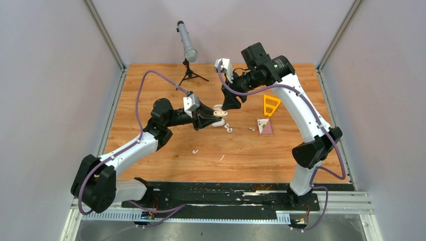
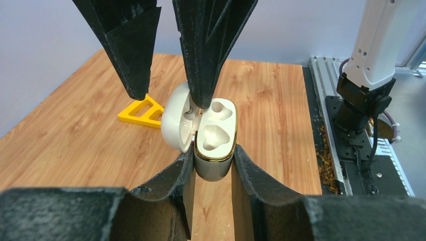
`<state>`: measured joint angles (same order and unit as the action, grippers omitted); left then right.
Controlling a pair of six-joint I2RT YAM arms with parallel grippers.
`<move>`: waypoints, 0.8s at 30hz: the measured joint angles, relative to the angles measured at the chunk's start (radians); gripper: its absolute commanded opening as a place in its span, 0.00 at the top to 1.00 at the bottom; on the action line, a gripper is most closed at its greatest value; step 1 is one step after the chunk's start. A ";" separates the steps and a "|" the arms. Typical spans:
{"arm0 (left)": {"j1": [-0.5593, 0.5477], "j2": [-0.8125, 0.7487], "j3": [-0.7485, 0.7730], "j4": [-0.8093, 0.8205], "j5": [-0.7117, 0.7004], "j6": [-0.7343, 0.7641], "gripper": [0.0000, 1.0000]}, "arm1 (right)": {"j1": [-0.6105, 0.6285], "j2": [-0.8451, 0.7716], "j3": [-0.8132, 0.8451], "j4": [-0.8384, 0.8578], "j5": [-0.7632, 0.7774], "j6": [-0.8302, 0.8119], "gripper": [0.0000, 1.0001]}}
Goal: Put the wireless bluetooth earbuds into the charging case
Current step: Open the charging case.
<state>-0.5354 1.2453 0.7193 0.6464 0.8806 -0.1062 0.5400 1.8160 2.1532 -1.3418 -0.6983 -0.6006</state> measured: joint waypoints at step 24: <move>0.074 -0.009 0.000 -0.032 -0.010 -0.074 1.00 | -0.202 -0.302 -0.327 0.095 -0.014 -0.014 0.52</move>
<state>-0.4614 1.2362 0.7193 0.6147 0.8707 -0.1806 0.3382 1.5143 1.8259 -1.2465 -0.7128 -0.6147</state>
